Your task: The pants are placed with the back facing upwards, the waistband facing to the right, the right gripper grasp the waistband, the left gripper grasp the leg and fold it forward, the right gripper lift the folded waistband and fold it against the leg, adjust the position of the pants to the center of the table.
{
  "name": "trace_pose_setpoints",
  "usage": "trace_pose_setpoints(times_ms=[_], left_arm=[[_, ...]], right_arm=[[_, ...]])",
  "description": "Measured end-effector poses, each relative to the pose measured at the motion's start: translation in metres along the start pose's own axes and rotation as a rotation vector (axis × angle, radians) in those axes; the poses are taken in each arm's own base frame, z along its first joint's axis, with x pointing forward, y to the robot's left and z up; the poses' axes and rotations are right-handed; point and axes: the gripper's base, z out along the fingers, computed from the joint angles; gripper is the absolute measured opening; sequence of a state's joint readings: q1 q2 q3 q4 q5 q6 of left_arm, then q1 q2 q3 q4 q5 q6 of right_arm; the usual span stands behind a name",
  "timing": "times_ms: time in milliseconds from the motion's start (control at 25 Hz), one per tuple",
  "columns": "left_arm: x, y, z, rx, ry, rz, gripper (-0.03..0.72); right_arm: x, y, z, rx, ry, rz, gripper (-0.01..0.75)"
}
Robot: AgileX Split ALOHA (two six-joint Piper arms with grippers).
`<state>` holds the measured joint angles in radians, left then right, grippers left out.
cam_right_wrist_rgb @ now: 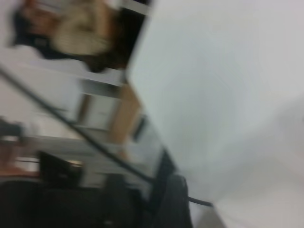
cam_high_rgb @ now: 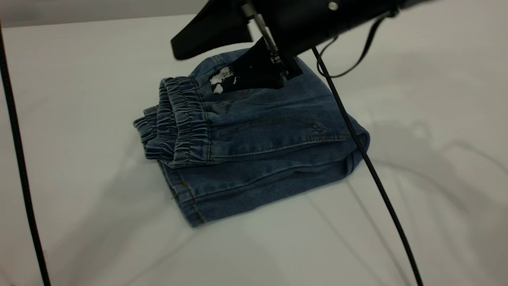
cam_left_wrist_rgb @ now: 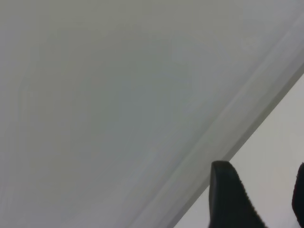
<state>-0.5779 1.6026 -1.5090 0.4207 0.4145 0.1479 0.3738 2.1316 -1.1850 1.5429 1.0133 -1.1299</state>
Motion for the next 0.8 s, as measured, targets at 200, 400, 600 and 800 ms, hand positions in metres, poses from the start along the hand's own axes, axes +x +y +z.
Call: trace_pose_setpoints(times_ms=[200,400,600,800], left_arm=[[0.0,0.0,0.0,0.0,-0.002,0.0,0.324],[0.0,0.0,0.0,0.0,-0.002,-0.003,0.324],[0.0,0.0,0.0,0.0,-0.003,-0.003,0.324],[-0.001,0.0,0.0,0.0,-0.007,-0.004,0.324]], right_arm=[[-0.014,0.012,0.027,0.282,0.042,-0.024,0.561],[-0.032,0.003,0.043,0.507,-0.023,0.046,0.561],[-0.055,-0.014,0.034,0.653,-0.121,0.17,0.561],[-0.049,-0.024,0.034,0.777,-0.055,0.26,0.561]])
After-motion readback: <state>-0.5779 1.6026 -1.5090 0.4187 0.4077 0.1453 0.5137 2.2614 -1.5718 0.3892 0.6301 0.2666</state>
